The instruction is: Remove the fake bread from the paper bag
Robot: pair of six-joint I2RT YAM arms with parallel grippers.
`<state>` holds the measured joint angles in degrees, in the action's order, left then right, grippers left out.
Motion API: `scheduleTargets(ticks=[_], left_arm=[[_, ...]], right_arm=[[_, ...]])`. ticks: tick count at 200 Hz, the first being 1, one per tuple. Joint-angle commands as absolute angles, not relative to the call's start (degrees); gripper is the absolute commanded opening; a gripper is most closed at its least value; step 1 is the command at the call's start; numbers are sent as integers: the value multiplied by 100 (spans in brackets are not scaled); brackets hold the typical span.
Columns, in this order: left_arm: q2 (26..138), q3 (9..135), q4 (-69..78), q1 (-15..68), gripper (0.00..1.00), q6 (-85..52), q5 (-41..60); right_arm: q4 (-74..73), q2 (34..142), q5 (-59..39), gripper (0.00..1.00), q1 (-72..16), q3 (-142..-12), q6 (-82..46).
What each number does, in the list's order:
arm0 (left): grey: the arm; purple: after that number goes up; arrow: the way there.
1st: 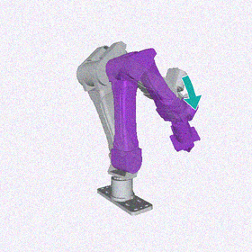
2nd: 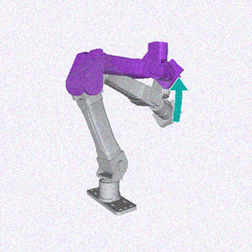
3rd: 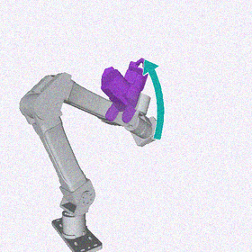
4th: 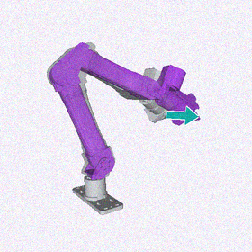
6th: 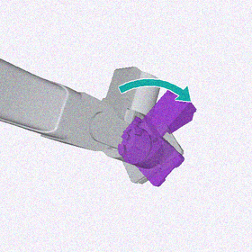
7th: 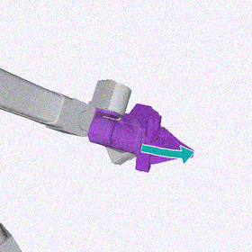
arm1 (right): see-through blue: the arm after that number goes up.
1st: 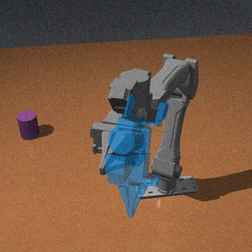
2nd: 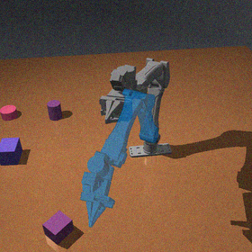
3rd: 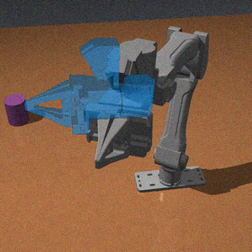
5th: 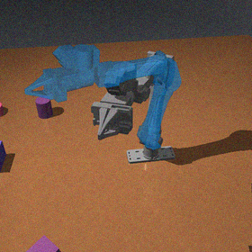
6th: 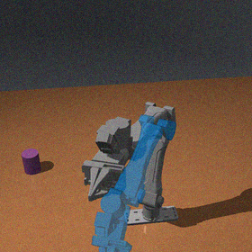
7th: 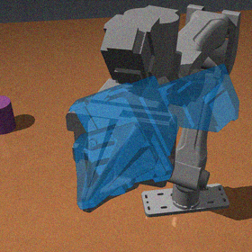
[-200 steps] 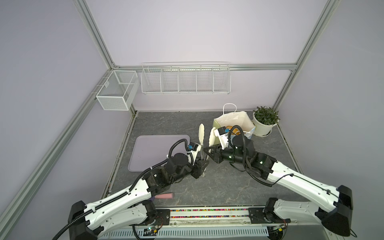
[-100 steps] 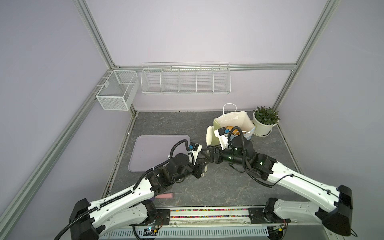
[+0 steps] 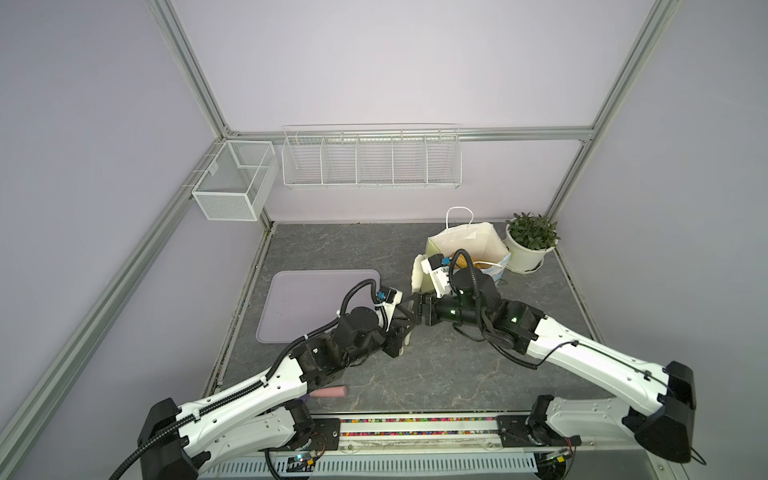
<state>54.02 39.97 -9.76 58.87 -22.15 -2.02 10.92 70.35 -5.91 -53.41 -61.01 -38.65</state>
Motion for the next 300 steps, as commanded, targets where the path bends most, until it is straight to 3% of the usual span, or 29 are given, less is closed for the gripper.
scheduleTargets(ticks=[1,76,166,182,215,241,300], left_arm=[[5031,4181,-839,5977,0,-1940,-490],[4962,4156,-1039,5977,0,-2073,-1001],[5007,3700,99,5975,0,-2048,-404],[5117,3623,337,5975,1,-2053,-239],[5342,3629,494,5977,6,-2013,87],[5379,3656,424,5977,12,-1996,123],[5412,3656,406,5977,41,-2026,93]], right_arm=[[1767,6928,-125,80,-5291,-6019,-3822],[2033,6266,15,85,-5339,-5873,-4011],[1886,6217,322,88,-5350,-5689,-4126],[1774,6289,281,83,-5345,-5679,-4089],[1585,6415,268,60,-5353,-5660,-4024],[1543,6520,293,55,-5353,-5695,-3987],[1255,6592,161,33,-5362,-5654,-3878]])
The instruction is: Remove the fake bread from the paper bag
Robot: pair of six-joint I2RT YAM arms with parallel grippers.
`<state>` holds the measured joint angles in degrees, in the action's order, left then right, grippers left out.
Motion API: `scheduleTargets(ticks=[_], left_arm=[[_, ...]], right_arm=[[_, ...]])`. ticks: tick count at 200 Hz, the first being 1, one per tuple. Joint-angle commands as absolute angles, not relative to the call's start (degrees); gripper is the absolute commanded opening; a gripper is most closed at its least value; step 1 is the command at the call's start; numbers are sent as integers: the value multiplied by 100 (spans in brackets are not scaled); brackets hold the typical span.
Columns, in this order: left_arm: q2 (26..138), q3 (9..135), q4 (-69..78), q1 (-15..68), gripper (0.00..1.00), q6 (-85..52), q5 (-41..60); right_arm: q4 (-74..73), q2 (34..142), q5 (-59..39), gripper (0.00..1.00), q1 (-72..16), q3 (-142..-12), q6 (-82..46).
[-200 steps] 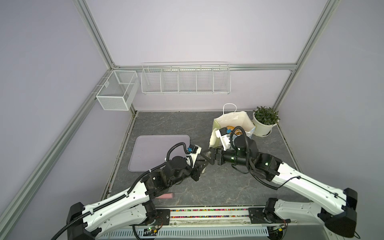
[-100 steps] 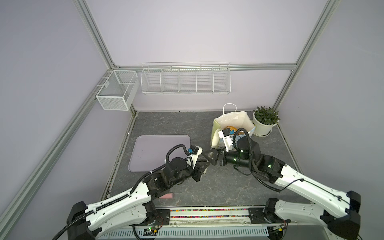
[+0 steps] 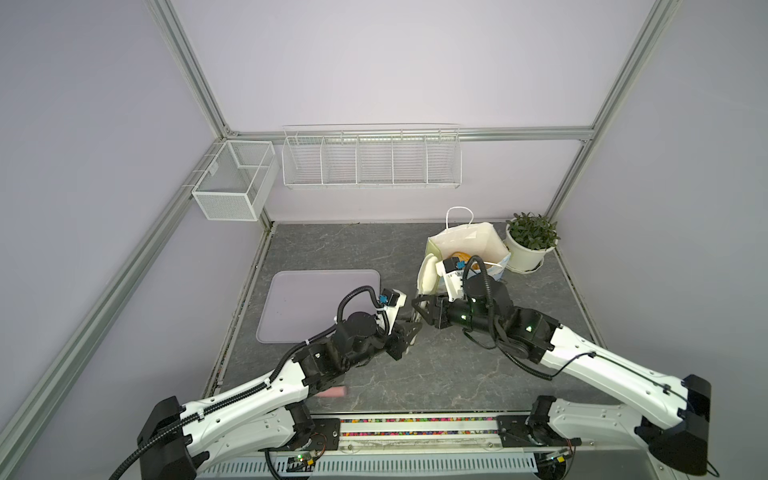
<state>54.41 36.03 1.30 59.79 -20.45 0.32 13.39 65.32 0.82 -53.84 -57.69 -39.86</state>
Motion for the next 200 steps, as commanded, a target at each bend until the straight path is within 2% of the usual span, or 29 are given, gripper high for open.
scheduleTargets(ticks=[1,19,55,145,165,200], left_arm=[[5409,3656,401,5977,41,-2028,95],[5437,3665,369,5977,48,-2076,105],[5524,3691,191,5972,62,-2232,18],[5841,3679,73,5969,64,-2775,-109],[5798,3665,-324,5973,63,-2963,-463],[5497,3626,-1401,5969,60,-3499,-1403]], right_arm=[[1247,6587,164,33,-5362,-5653,-3872],[1150,6567,175,29,-5368,-5617,-3825],[1000,6519,188,26,-5370,-5555,-3789],[852,6457,531,14,-5405,-5317,-3691],[1535,6554,788,19,-5405,-5396,-3688],[2620,6652,978,36,-5447,-5246,-3732]])
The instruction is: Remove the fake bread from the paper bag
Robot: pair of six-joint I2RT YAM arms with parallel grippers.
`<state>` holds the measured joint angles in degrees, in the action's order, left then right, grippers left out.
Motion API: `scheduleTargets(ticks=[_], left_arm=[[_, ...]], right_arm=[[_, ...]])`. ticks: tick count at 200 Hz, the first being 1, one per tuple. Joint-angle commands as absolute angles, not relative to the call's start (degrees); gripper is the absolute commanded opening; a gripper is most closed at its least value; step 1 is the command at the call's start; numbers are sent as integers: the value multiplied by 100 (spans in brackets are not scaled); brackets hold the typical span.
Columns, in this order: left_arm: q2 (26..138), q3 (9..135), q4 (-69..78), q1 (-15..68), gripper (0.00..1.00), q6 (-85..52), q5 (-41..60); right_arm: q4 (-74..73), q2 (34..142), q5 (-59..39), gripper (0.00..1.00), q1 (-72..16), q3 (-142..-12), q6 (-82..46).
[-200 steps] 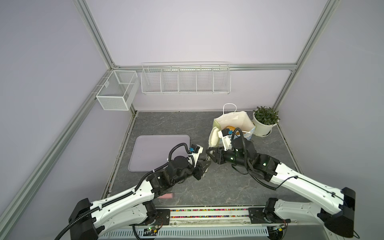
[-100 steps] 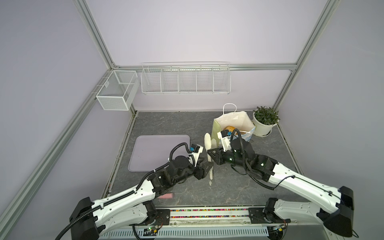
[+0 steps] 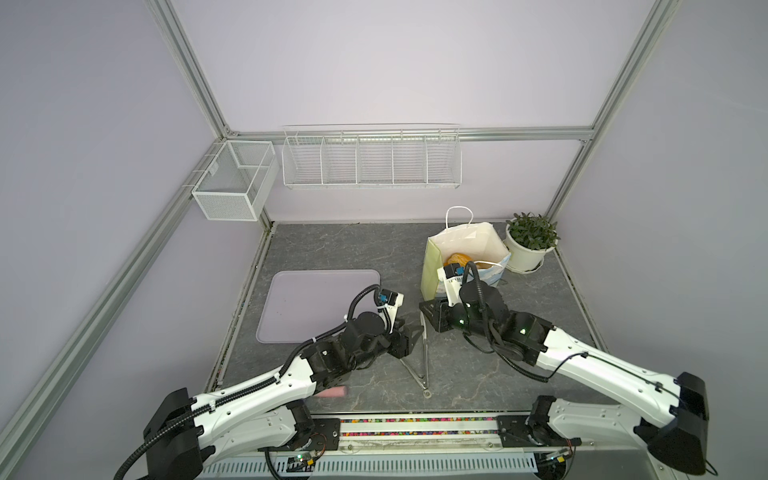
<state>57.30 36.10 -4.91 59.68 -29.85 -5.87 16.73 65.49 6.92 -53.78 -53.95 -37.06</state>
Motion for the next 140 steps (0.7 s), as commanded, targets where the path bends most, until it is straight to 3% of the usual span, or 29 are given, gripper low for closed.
scheduleTargets(ticks=[1,53,140], left_arm=[[5486,3623,-1435,5968,59,-3516,-1427],[5273,3456,-2107,5968,57,-3912,-1877],[5371,3398,-2343,5968,57,-3910,-1739]], right_arm=[[2641,6653,981,36,-5448,-5242,-3729],[3460,7677,1060,45,-5748,-5383,-3819],[3193,10018,972,41,-5852,-6060,-4054]])
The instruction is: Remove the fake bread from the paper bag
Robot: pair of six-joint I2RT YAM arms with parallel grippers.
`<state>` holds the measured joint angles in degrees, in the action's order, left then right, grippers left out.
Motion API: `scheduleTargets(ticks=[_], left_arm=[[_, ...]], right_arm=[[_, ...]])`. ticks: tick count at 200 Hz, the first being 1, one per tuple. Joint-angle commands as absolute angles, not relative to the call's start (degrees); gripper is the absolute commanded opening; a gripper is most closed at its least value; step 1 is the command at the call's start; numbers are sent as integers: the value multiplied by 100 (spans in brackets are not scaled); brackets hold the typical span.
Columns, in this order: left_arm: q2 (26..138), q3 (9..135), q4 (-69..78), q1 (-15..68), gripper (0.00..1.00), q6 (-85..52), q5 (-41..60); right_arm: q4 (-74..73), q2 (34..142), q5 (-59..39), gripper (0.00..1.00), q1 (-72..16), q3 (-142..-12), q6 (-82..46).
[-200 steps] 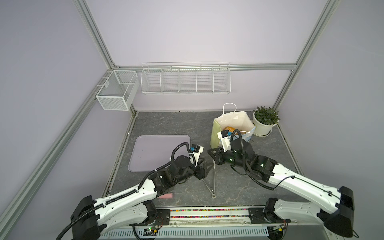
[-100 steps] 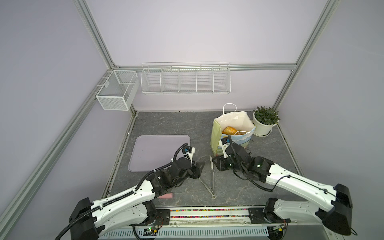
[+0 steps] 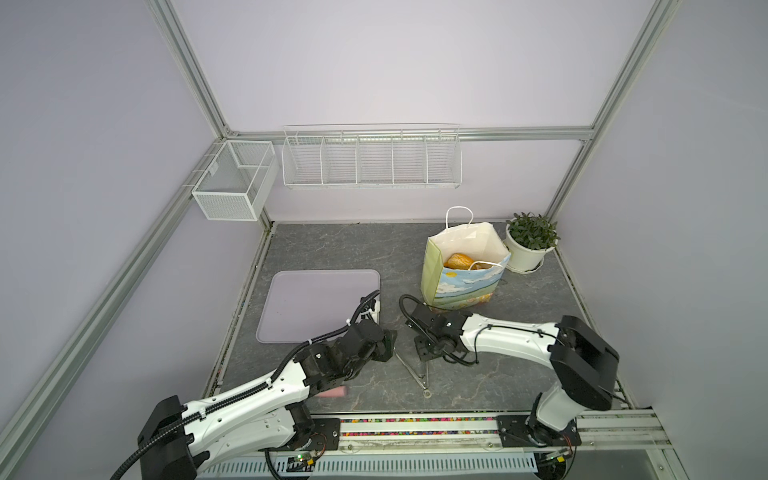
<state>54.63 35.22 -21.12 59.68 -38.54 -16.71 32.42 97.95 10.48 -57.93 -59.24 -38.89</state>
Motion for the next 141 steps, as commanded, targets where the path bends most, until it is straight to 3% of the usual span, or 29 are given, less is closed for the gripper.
scheduleTargets(ticks=[1,16,35,60,103,141], left_arm=[[5371,3395,-2345,5968,57,-3910,-1744],[5266,3334,-2349,5968,57,-3890,-1790],[5123,3281,-2323,5968,57,-3837,-1819],[4755,3239,-2154,5968,62,-3586,-1615],[3677,3298,-1808,5968,79,-2933,-905],[3290,3711,-1733,5968,81,-2532,-113]], right_arm=[[3183,10028,969,41,-5853,-6058,-4053],[3145,10178,924,35,-5863,-6064,-4081],[3105,10164,944,20,-5874,-6031,-4116],[2854,9641,1112,7,-5909,-5875,-4101],[2110,8352,1344,6,-5920,-5636,-3927],[1245,7453,1211,6,-5768,-5623,-3800]])
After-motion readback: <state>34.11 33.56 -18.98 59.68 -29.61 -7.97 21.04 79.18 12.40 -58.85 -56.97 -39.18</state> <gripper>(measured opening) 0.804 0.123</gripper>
